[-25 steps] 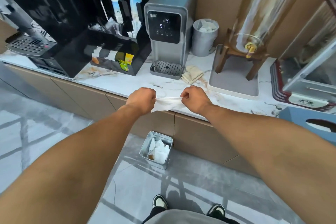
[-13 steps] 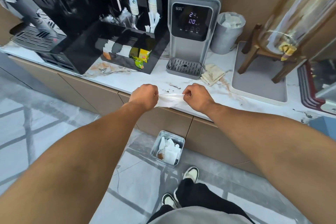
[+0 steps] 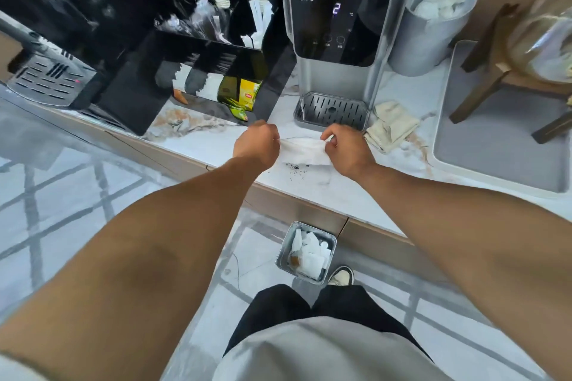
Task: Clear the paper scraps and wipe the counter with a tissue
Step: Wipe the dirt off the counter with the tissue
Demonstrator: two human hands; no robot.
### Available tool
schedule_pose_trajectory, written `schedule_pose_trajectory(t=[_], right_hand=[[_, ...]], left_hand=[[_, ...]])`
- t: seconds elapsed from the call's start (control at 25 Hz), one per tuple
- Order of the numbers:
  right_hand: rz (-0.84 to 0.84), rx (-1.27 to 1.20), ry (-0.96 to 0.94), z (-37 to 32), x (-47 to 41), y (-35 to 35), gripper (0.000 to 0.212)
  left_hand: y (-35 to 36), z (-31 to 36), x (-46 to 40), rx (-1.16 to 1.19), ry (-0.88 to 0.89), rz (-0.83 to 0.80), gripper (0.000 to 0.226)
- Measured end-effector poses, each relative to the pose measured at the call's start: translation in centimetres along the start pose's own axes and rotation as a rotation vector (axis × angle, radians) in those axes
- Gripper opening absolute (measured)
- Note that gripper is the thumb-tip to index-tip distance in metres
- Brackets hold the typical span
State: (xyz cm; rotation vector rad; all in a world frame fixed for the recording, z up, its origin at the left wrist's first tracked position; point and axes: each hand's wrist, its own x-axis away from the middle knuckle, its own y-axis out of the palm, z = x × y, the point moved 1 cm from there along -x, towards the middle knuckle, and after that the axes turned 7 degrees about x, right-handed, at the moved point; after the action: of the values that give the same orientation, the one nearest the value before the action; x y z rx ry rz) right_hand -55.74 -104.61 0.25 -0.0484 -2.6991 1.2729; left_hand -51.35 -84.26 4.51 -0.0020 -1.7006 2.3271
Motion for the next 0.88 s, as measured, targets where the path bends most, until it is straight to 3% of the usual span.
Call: schedule_pose_trajectory(t=[0.32, 0.56, 0.76, 0.88], right_hand=[[0.060, 0.060, 0.107, 0.8, -2.2, 1.5, 0.020], [0.140, 0.098, 0.317, 0.6, -3.0, 4.3, 0.015], [0.253, 0.167, 0.396, -0.8, -2.7, 5.5, 0.024], [0.168, 0.196, 0.344, -1.8, -3.1, 6.5, 0.033]], left_hand=[[2.0, -0.5, -4.7, 0.081, 0.043, -0.021, 0.021], [4.8, -2.4, -7.6, 0.175, 0.126, -0.100, 0.021], [6.0, -3.8, -8.5, 0.203, 0.244, -0.134, 0.022], [6.3, -4.5, -9.1, 0.222, 0.292, -0.151, 0.022]])
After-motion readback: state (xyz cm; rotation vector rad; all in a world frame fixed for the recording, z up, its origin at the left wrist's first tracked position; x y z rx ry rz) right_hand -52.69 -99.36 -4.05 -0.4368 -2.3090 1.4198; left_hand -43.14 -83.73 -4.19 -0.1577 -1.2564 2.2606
